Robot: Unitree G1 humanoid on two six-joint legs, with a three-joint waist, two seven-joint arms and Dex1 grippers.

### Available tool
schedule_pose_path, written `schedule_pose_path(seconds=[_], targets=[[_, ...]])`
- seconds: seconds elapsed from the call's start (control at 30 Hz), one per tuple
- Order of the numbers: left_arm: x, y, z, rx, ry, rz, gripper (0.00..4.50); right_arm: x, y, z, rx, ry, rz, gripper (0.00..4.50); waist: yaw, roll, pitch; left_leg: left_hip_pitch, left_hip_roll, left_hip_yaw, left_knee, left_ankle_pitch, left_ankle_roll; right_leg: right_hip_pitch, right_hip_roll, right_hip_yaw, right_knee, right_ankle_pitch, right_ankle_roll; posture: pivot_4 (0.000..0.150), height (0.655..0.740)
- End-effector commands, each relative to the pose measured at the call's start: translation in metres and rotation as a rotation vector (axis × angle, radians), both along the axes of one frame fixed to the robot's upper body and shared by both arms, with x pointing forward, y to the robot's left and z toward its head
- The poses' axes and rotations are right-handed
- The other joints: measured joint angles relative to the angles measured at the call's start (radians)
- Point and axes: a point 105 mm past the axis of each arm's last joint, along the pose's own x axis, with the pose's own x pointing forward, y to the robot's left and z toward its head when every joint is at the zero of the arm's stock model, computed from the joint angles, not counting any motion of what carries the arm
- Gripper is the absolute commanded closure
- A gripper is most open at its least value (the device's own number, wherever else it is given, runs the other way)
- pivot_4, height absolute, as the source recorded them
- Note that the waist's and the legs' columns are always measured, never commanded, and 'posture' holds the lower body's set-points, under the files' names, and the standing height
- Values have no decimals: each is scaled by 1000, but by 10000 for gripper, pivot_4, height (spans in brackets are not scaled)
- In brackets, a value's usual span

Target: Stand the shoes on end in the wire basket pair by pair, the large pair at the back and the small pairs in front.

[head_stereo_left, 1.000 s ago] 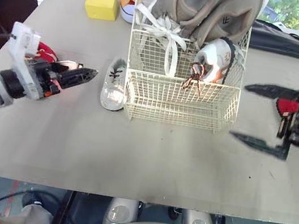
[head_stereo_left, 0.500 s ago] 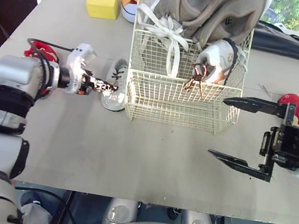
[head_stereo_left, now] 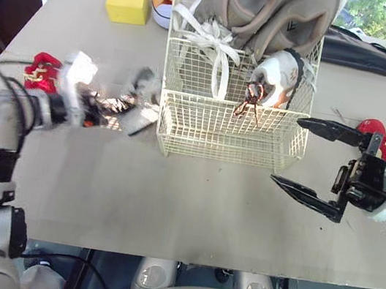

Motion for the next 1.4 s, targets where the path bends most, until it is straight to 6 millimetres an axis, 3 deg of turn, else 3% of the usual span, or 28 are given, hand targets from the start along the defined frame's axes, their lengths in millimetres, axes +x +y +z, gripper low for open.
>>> schedule_pose_path(seconds=[0.03,0.1,0.13,0.27,0.43,0.67,0.87,0.9,0.97,1.17,1.2,1.4], targets=[[-23,-16,90,65,-533,33,44742,0,-6,5,31,-38,9,0,5,0,0,0,-1,-1,0,0,0,1,-1,-1,0,0,0,1500,7400],[-42,-41,120,126,-811,-33,44742,4,-9,5,51,-41,-4,0,10,0,0,1,-2,-2,0,0,0,2,-4,-2,0,0,0,1500,7400],[-44,-49,128,103,-871,-22,44742,5,-11,6,63,-52,-10,0,11,0,0,1,-3,-2,0,0,0,3,-4,-2,-1,0,0,1500,7400],[-44,-87,133,173,-1060,-51,44742,7,-15,4,70,-73,-57,0,17,3,-2,3,-3,-1,1,0,0,5,-3,-2,0,0,0,1500,7400],[-26,-120,110,293,-1229,-45,44742,2,-17,4,66,-87,-98,0,21,5,-1,8,-3,2,1,0,0,9,5,-1,0,0,-1,1500,7400],[-7,-134,72,460,-1374,33,44742,-11,-22,7,51,-105,-178,0,22,5,-1,10,-2,4,0,0,1,9,5,0,0,0,-1,1500,7400],[-3,-153,26,434,-1299,-36,44742,-17,-28,7,54,-97,-273,0,24,5,-2,9,-2,4,0,-2,3,9,3,-1,-1,1,0,1500,7400],[-3,-155,19,402,-1256,-65,37361,-17,-28,7,51,-96,-282,0,24,5,-2,9,-2,4,0,-2,4,9,3,-1,-1,1,0,1500,7400],[-4,-152,15,365,-1209,-65,32541,-18,-29,7,55,-88,-291,0,25,7,-4,9,-2,3,0,-2,4,9,3,-1,-1,0,0,1500,7400],[-22,-130,14,324,-1085,-78,3641,-19,-28,8,53,-77,-278,0,16,10,-6,15,0,4,0,-5,8,13,3,0,0,-2,-4,1500,7400],[-24,-127,15,319,-1063,-82,644,-19,-29,8,56,-75,-275,0,15,11,-6,15,0,4,0,-4,8,13,3,0,0,-2,-5,1500,7400],[-47,-109,17,186,-844,-177,644,-6,-31,5,79,-34,-270,0,1,11,-6,15,0,3,0,-4,8,13,3,0,0,-2,-4,1500,7400]])
